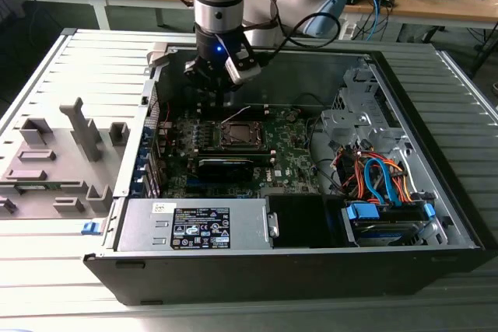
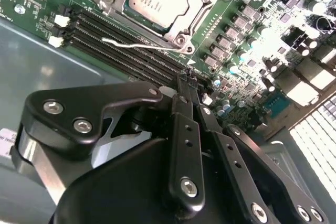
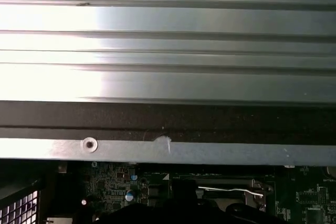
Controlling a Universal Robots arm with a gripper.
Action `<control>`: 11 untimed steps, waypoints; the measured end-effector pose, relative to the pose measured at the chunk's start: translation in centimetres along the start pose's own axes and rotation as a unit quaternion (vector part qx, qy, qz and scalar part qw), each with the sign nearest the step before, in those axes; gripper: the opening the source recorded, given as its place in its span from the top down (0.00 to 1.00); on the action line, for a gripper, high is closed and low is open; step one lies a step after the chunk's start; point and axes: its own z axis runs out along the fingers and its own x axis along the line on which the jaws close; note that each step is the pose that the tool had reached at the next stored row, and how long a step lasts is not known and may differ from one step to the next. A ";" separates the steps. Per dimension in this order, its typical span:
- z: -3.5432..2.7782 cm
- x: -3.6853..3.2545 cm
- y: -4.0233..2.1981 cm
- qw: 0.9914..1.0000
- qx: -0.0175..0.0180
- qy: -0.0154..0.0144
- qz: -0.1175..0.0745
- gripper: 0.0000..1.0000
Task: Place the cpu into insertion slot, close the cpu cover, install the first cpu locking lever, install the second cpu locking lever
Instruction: 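Install the first cpu locking lever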
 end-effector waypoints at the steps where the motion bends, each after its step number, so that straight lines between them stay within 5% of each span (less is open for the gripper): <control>1: 0.10 -0.01 -0.01 1.000 0.001 0.000 0.000 0.89; 11: 1.50 -0.38 -0.03 1.000 0.002 0.000 0.000 0.89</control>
